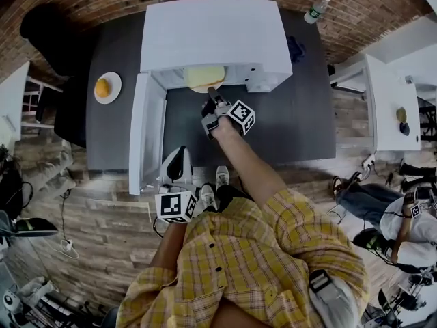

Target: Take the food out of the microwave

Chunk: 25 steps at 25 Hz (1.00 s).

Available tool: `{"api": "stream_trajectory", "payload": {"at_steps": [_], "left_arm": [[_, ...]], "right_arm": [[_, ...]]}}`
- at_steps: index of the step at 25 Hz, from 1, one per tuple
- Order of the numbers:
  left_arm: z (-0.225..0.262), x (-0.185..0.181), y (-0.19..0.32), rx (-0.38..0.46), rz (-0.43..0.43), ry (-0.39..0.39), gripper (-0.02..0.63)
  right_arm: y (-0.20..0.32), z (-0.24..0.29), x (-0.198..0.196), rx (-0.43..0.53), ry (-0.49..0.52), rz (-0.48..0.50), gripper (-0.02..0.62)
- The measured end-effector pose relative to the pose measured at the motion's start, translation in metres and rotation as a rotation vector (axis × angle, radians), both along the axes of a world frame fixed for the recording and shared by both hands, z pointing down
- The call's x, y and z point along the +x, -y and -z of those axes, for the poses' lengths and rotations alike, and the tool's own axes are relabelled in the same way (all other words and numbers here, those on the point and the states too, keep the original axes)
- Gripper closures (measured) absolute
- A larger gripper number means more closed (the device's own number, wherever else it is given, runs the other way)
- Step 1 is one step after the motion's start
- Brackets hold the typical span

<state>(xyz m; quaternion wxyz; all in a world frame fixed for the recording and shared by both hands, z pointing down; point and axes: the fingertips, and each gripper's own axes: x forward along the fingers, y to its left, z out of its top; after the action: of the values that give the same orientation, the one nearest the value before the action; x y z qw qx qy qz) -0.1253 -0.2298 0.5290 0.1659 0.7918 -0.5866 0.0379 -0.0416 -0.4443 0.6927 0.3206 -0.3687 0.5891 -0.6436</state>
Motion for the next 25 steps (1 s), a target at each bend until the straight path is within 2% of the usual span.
{"api": "stream_trajectory", "payload": {"at_steps": [16, 25], "left_arm": [[0.016, 0.010, -0.014, 0.054, -0.034, -0.010, 0.604], [0.029, 0.018, -0.023, 0.096, -0.066, -0.002, 0.604]], "right_arm": [[-0.062, 0.040, 0.016, 0.046, -0.033, 0.030, 0.583], [-0.102, 0.067, 0.028, 0.089, -0.018, 0.018, 0.583]]}}
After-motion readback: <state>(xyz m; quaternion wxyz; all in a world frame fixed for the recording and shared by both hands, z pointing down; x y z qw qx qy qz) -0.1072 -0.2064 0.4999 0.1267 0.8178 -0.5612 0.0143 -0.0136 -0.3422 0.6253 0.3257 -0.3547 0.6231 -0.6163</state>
